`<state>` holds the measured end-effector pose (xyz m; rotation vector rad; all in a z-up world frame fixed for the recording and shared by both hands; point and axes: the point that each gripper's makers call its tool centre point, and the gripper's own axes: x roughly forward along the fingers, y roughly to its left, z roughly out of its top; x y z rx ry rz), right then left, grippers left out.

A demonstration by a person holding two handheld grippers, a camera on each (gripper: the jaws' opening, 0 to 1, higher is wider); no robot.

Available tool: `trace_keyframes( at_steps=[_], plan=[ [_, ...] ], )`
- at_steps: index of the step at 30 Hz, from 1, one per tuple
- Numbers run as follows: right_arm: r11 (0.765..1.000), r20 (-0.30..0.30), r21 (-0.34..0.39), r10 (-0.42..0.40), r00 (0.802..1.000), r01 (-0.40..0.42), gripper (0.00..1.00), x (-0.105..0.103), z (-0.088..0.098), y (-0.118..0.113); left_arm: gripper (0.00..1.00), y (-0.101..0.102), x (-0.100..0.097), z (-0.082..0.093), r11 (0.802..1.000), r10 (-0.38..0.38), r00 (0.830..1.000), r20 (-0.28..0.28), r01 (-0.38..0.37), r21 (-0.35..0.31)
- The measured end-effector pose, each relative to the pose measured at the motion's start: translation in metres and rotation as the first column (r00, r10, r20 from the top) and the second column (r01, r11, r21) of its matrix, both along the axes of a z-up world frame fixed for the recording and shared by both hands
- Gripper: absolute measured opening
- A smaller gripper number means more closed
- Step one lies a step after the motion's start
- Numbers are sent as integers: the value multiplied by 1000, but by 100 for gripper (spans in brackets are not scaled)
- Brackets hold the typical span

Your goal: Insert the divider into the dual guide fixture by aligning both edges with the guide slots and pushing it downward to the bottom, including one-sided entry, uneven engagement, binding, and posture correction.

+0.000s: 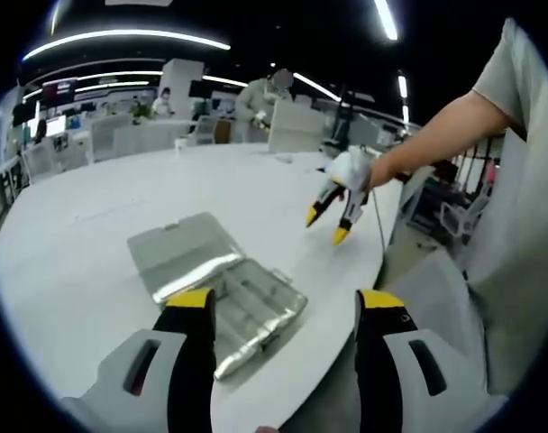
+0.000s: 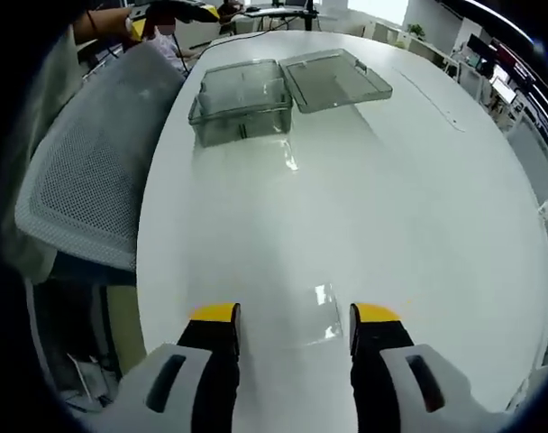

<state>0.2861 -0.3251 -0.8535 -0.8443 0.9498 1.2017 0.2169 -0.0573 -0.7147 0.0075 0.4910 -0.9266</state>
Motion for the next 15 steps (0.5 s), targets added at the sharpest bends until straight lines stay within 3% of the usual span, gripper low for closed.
trace_keyframes(
  at_steps=[6,15],
  plan=[
    [998,-30,-42,35,999,-36,40,1,-12,-11,59,-1,-3,-5,1000,-3,1000,-11,4,23],
    [997,-35,-48,65,997,-67,38,5,-17,-12,60,0,-5,-7,1000,12,1000,-26,-11,28]
  ],
)
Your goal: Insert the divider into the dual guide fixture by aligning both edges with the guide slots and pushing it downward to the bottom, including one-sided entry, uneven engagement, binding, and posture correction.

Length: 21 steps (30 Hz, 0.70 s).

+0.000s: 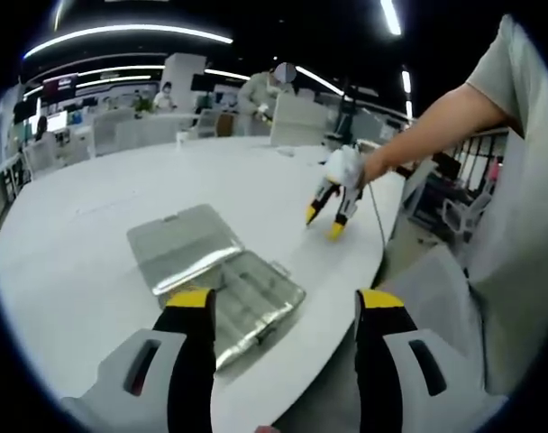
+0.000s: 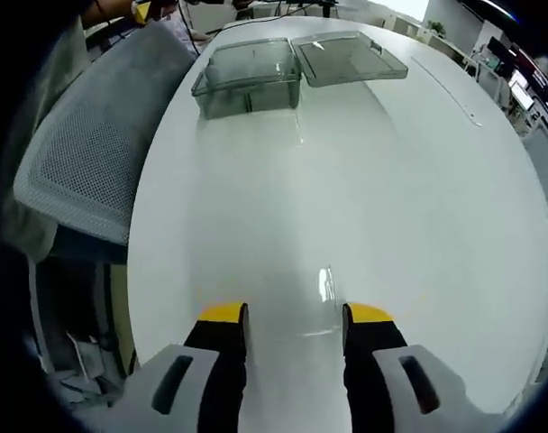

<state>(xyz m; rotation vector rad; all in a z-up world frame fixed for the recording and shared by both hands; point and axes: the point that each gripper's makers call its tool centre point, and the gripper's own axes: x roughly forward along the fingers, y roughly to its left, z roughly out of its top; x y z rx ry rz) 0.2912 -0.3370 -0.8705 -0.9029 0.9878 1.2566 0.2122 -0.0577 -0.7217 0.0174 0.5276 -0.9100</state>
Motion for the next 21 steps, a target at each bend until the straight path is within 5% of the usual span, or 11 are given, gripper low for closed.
trace_keyframes(
  at_steps=[21],
  plan=[
    [994,-6,-21,106,994,-106,32,2,-4,4,58,2,-2,-1,999,34,999,-27,-34,-10]
  ],
)
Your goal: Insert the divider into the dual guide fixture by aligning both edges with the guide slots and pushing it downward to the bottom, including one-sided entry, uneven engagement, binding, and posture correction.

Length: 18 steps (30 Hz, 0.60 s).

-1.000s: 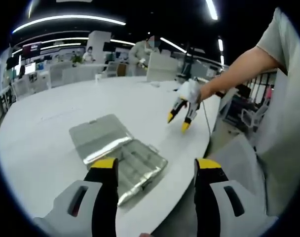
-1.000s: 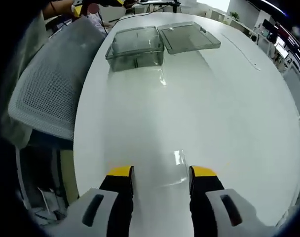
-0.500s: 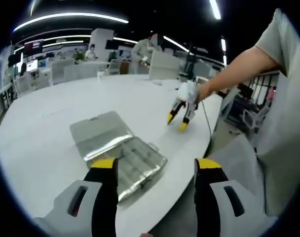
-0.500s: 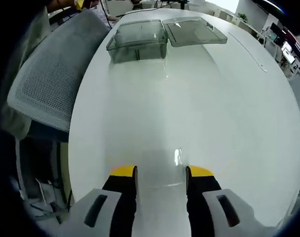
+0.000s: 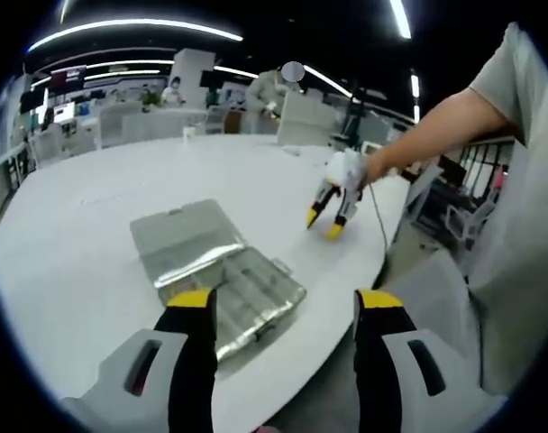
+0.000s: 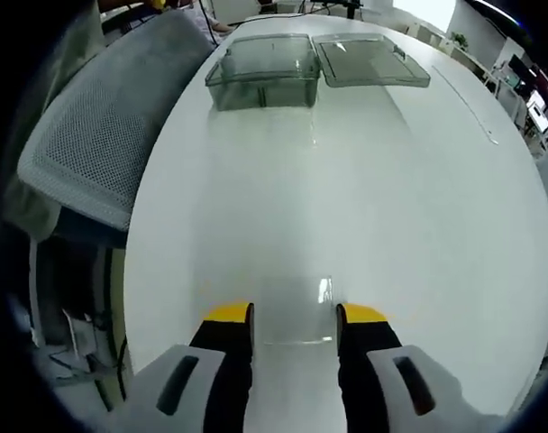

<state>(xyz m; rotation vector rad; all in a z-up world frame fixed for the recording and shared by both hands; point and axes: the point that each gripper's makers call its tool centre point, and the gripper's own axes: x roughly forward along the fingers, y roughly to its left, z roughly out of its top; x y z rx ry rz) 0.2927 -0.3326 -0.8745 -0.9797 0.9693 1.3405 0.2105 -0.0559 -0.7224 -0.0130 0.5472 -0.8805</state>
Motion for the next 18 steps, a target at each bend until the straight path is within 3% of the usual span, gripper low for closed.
trace_keyframes(
  at_steps=[13,18],
  plan=[
    [994,-6,-108,23,1000,-23,27,0,-1,2,56,-2,-1,1,1000,3,1000,-5,-3,-6],
    [993,-10,-115,15,1000,-16,26,-1,0,2,56,-1,-2,2,1000,5,1000,-8,-6,-13]
  ],
)
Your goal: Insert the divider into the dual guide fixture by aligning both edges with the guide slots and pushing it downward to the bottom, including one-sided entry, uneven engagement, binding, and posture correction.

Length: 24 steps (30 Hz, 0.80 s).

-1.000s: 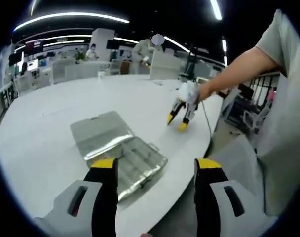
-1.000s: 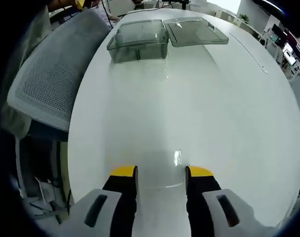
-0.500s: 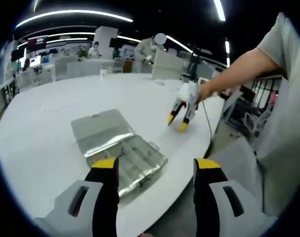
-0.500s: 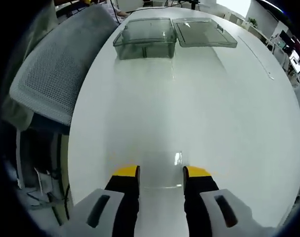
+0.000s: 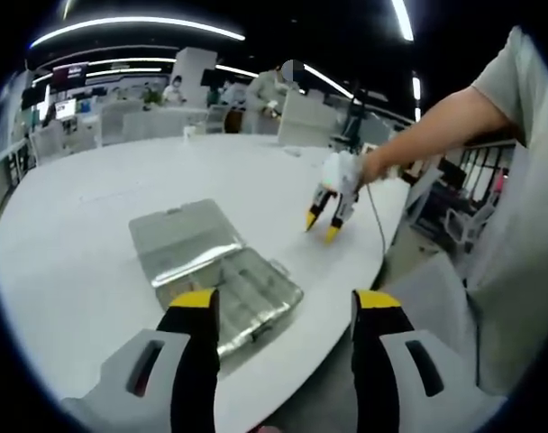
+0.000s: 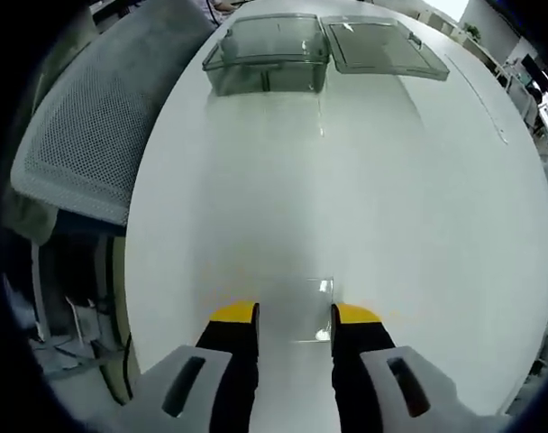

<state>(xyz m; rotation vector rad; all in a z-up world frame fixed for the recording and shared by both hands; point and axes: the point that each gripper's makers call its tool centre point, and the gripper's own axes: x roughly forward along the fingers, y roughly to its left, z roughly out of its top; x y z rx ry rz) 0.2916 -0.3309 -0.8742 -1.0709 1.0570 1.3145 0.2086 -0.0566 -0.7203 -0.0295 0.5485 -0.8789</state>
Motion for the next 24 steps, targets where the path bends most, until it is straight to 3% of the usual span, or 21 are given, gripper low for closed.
trace_keyframes(
  at_steps=[24],
  plan=[
    [1000,-1,-23,-16,1000,16,26,-7,15,4,54,-1,-3,-5,1000,-8,1000,-19,8,-17]
  ],
)
